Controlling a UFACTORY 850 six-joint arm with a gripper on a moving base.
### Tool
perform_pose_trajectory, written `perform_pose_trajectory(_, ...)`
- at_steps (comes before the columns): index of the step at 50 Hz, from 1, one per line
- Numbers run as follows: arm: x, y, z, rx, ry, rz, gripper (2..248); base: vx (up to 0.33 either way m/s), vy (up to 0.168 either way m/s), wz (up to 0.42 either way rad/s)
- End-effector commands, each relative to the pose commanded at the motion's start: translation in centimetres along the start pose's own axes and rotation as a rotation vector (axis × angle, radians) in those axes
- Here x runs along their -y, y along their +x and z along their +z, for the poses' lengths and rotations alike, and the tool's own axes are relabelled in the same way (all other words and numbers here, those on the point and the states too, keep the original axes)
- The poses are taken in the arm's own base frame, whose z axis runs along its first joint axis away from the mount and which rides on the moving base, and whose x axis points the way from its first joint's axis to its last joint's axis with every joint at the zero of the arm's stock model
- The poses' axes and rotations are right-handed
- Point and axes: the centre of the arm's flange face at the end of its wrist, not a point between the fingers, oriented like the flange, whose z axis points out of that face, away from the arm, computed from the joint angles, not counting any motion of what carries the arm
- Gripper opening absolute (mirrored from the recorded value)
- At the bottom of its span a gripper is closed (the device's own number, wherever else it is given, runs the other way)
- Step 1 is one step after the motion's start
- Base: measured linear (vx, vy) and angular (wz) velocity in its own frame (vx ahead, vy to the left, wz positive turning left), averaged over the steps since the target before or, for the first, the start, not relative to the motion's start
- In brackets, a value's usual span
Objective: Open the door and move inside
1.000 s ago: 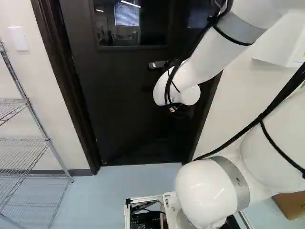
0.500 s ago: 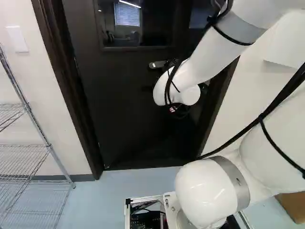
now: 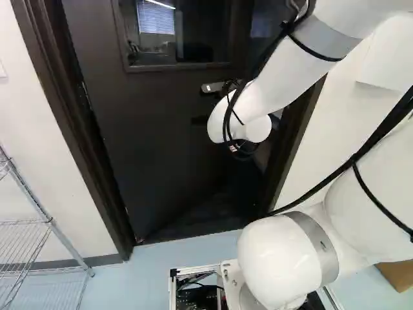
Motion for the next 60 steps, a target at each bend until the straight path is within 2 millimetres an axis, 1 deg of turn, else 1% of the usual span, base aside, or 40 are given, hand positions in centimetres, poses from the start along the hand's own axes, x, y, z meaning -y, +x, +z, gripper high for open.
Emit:
perform_pose_trajectory(32, 0.1, 0.1, 0.2, 0.0, 0.002, -0.001, 247, 0.094, 0.074, -0.022)
perform_pose_trajectory(51, 0.1, 0.2, 0.4, 0.001, 0.001, 0.003, 247, 0.007, 0.005, -0.001)
perform_pose_trajectory(60, 0.1, 0.6, 1.5, 0.004, -0.006, 0.021, 247, 0.0, 0.0, 0.0)
